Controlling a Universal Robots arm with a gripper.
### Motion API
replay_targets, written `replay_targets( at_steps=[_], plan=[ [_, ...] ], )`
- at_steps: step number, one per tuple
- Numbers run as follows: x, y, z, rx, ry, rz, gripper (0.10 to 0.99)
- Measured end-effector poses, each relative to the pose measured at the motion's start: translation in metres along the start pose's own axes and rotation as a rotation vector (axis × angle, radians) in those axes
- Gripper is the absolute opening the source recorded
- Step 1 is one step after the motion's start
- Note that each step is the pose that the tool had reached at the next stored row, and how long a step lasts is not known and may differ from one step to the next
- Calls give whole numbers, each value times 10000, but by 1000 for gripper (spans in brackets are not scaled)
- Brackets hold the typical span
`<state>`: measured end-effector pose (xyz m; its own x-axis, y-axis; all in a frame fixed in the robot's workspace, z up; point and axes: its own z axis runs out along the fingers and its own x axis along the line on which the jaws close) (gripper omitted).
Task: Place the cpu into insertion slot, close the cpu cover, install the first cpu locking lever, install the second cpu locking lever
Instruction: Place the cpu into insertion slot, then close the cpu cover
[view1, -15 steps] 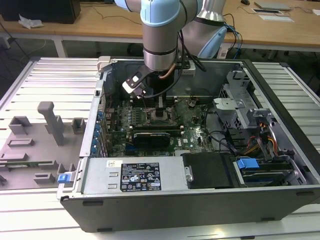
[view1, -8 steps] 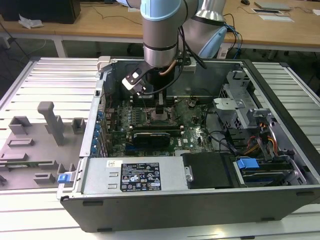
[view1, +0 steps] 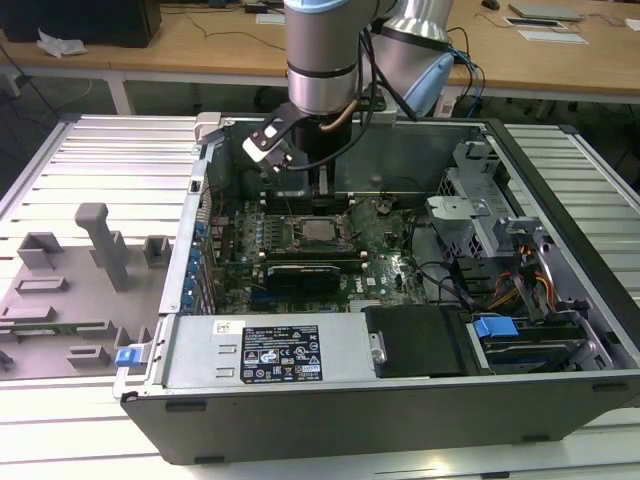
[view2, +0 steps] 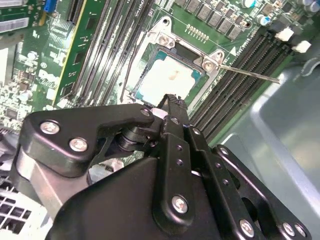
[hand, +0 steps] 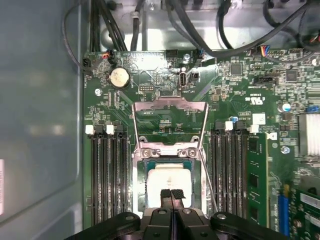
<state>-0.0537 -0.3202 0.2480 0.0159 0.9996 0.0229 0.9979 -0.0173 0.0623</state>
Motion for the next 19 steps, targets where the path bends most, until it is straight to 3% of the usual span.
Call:
replay_targets(
  at_steps=[5,19],
  plan=[
    [4,10,-159,0,-5,0,106],
    [4,10,-166,0,-6,0,106]
  ],
)
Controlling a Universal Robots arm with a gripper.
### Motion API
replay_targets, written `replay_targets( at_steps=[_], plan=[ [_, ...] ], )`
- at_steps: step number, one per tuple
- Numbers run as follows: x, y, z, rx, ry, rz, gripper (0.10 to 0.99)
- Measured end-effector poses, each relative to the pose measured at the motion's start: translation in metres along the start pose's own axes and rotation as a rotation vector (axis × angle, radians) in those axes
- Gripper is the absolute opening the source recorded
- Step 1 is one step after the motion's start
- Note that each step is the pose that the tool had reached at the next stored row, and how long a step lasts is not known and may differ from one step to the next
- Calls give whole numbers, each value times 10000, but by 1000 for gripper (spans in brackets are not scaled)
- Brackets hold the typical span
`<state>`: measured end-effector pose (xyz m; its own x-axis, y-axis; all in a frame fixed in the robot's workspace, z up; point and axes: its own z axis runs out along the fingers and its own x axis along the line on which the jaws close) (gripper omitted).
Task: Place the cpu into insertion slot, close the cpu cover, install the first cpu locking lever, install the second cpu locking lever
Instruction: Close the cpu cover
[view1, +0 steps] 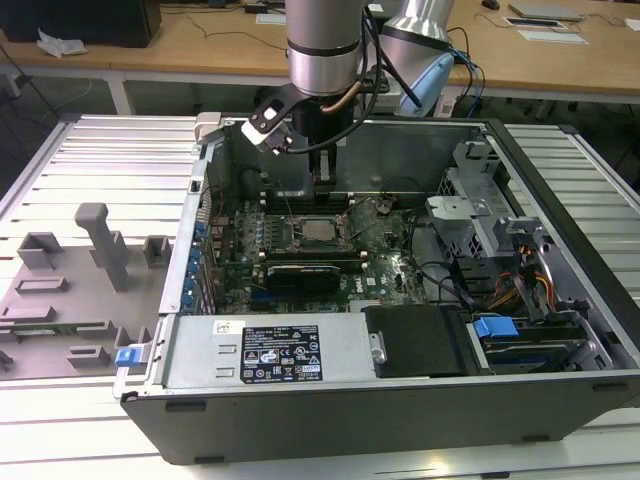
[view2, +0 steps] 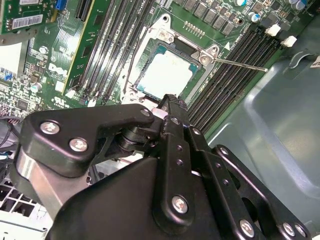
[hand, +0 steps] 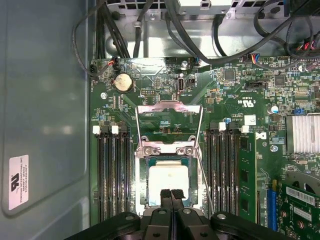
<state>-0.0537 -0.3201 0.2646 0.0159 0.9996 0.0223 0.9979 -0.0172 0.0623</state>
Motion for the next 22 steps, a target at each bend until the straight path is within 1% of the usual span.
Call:
replay_targets(
  at_steps=[3,8,12,14,15,18,20,22],
  plan=[
    [0,0,-2,0,1,0,106],
    [1,4,-41,1,1,0,106],
    [5,237,-26,47,0,2,106],
    [6,307,-22,65,0,0,106],
    [6,358,-19,78,0,3,106],
    [8,474,-12,107,-1,3,106],
    [10,605,-3,141,-1,3,106],
    [12,680,1,160,-3,4,106]
  ],
)
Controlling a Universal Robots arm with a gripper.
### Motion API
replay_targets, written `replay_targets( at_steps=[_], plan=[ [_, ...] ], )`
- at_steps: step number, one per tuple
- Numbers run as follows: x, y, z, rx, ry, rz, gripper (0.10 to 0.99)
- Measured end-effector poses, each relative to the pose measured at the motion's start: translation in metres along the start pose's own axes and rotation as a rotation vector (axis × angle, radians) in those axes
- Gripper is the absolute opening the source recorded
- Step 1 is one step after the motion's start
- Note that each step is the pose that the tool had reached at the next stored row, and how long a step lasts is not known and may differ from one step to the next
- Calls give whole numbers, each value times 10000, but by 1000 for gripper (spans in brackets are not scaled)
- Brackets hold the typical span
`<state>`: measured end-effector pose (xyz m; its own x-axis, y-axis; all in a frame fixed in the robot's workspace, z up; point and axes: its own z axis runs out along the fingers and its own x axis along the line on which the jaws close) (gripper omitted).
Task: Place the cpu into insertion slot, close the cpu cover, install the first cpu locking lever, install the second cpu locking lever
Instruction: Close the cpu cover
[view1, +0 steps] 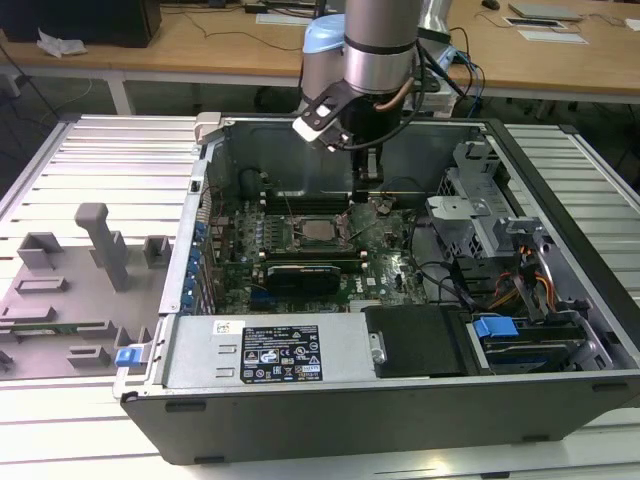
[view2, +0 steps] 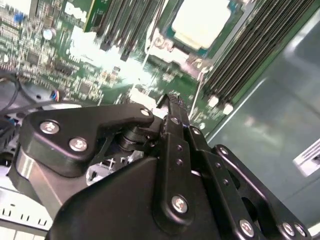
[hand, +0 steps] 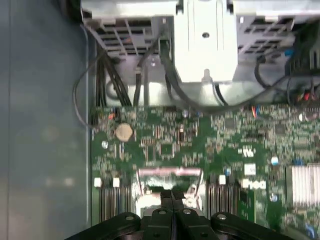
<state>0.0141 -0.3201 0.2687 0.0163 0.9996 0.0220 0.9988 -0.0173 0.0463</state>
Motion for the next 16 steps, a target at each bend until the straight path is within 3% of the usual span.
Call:
replay_targets(
  at_steps=[7,16],
  plan=[
    [6,363,18,85,0,3,106],
    [2,398,212,224,-3,6,106]
  ],
)
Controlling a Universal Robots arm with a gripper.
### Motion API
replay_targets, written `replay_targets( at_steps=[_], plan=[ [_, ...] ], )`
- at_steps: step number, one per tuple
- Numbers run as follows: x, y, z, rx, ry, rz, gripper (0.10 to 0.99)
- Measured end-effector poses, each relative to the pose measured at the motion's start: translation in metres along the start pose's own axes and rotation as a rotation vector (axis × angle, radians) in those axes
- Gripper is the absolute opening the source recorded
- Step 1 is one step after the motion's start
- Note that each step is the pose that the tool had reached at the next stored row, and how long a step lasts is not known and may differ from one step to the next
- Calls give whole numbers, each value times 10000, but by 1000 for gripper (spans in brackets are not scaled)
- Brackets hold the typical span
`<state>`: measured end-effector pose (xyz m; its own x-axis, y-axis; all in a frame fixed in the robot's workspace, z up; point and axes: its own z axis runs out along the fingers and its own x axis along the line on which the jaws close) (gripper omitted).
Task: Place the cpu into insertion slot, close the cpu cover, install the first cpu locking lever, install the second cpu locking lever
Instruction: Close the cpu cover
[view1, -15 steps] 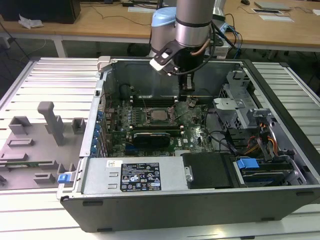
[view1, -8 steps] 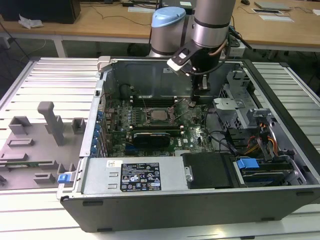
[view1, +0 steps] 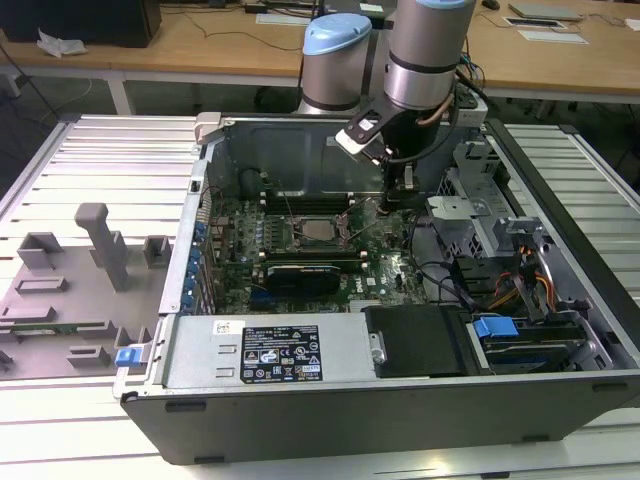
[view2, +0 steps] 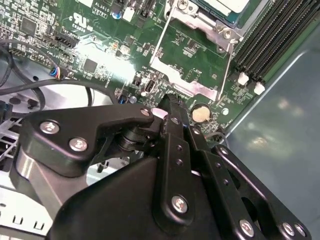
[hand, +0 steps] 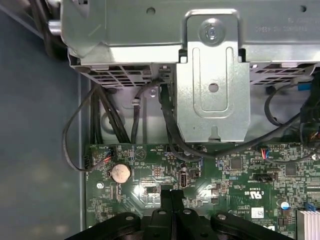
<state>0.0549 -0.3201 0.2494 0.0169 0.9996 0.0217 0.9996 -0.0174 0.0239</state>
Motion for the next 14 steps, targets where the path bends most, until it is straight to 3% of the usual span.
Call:
replay_targets(
  at_steps=[3,4,5,6,8,9,10,14],
  plan=[
    [0,0,9,8,-1,-1,106],
    [0,1,11,65,1,-2,106],
    [0,3,13,207,0,2,106],
    [0,5,13,419,-6,8,106],
    [0,16,15,999,-18,21,106],
    [0,19,16,1176,-20,25,106],
    [0,19,16,1221,-21,24,106],
    [0,4,16,1200,-20,24,106]
  ],
)
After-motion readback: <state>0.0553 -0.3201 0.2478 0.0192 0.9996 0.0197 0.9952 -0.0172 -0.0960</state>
